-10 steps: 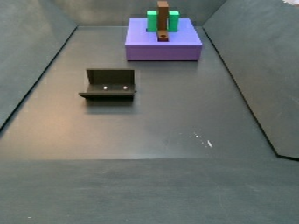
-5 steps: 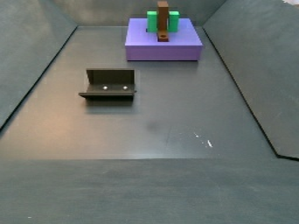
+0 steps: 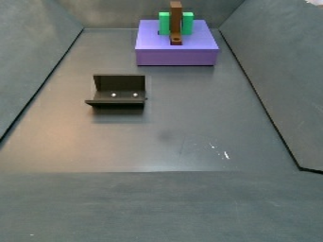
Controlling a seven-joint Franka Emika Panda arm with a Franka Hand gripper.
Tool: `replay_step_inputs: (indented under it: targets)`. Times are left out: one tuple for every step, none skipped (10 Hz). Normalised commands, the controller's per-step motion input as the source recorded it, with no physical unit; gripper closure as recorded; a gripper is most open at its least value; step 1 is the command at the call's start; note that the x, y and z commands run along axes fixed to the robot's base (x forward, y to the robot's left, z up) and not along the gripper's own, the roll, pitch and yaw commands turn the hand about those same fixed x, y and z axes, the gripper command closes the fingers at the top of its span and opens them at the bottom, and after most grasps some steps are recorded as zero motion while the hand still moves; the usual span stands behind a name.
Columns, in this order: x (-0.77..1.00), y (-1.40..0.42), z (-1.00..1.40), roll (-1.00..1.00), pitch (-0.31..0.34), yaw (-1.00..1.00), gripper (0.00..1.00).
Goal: Pick up the red object. Move up. Move to above the board. Insert the red object.
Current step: Insert the red object.
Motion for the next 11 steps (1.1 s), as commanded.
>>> replay_step_inputs:
  targets:
    - [0.22,0.11,-0.11,0.20,0.000,0.38,1.00]
    - [0.13,0.17,-0.35,0.31,-0.050,0.55,1.00]
    - [0.01,0.07,-0.35,0.40,-0.096,0.57,1.00]
    - [0.05,0.01,-0.45,0.32,-0.170,0.57,1.00]
    - [0.05,0.00,-0.56,0.26,-0.199,0.51,1.00]
    - [0.16,0.00,-0.67,0.03,-0.259,0.13,1.00]
    - [0.11,0.00,-0.65,0.02,-0.267,0.00,1.00]
    - [0.13,0.09,-0.72,0.00,-0.199,-0.04,1.00]
    - [0.18,0.15,-0.57,0.05,-0.094,-0.18,1.00]
    - [0.07,0.21,-0.50,0.16,-0.059,-0.15,1.00]
    - [0.00,0.26,-0.42,0.22,0.000,-0.06,1.00]
